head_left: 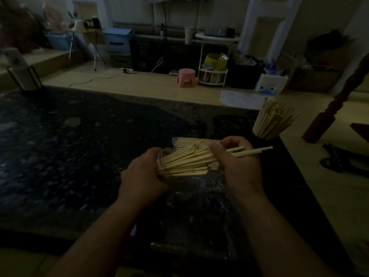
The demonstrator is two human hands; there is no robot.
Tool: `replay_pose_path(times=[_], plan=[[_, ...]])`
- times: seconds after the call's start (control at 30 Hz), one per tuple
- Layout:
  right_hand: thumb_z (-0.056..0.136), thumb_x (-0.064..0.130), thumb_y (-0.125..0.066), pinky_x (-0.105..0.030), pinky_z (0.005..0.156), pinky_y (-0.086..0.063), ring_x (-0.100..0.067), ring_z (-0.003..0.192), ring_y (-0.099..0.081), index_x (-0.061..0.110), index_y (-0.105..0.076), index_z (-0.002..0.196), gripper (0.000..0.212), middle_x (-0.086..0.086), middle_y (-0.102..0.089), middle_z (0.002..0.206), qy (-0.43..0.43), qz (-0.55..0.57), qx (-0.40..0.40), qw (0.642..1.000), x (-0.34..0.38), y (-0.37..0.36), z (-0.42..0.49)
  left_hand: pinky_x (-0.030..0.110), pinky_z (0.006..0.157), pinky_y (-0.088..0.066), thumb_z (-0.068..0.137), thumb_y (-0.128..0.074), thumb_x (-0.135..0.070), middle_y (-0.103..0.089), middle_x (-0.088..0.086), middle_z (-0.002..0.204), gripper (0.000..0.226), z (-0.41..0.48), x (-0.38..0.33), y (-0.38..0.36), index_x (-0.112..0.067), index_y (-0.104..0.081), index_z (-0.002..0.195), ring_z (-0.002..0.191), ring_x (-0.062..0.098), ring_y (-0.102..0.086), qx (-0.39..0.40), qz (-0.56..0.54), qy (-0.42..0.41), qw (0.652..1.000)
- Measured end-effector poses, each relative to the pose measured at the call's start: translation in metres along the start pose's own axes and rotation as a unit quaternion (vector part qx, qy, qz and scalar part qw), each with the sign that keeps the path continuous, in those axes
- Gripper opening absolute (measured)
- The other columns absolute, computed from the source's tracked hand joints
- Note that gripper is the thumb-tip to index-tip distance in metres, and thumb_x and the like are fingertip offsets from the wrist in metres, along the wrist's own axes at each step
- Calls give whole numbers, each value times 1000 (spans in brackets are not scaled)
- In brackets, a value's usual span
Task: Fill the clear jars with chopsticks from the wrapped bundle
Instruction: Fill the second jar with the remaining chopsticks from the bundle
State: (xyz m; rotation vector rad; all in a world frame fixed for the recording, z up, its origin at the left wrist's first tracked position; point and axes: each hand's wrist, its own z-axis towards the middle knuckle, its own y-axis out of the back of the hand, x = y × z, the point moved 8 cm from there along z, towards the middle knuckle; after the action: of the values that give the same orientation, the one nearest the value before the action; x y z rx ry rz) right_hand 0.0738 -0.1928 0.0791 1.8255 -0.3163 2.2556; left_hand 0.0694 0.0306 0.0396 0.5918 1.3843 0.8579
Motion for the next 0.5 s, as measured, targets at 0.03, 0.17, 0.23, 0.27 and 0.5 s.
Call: replay_pose_path(times=[0.03, 0.17, 0.23, 0.27, 0.5], plan=[[83, 17, -72, -23, 43, -40, -9, 48, -53, 21, -57, 74, 18, 6, -59, 60, -16, 37, -6, 999, 0, 1, 0, 44, 91, -46, 62, -79, -47, -58, -14, 110, 68, 0, 1, 0, -42, -46, 120, 104, 15, -56, 0, -1, 2, 1000], [95, 21, -54, -22, 40, -35, -9, 44, -44, 12, -55, 73, 23, 3, -54, 58, -33, 132, -6, 991, -1, 0, 0, 45, 91, -47, 60, -79, -46, -58, -13, 111, 71, -1, 2, 0, -41, -45, 122, 104, 16, -57, -2, -4, 1, 1000], [94, 20, -44, -23, 42, -37, -10, 47, -46, 12, -54, 75, 23, 1, -58, 61, -32, 136, -3, 990, -1, -2, 0, 43, 90, -47, 60, -79, -47, -59, -13, 112, 71, -1, 2, 0, -42, -44, 123, 105, 17, -57, -2, 1, 0, 1000], [96, 15, -44, -22, 42, -38, -9, 48, -47, 13, -53, 78, 20, 1, -60, 62, -32, 108, -8, 994, -2, -2, 0, 43, 90, -47, 60, -79, -48, -59, -13, 112, 72, -1, 2, 0, -42, -44, 122, 105, 17, -57, -4, 3, 1, 1000], [87, 25, -69, -17, 69, -45, -2, 88, -57, 29, -52, 113, 31, 6, -60, 106, -18, -52, -20, 998, -5, -1, -4, 42, 86, -48, 59, -79, -48, -49, -21, 94, 63, -1, -3, 3, -43, -46, 113, 100, 16, -58, -16, -3, -14, 1000]])
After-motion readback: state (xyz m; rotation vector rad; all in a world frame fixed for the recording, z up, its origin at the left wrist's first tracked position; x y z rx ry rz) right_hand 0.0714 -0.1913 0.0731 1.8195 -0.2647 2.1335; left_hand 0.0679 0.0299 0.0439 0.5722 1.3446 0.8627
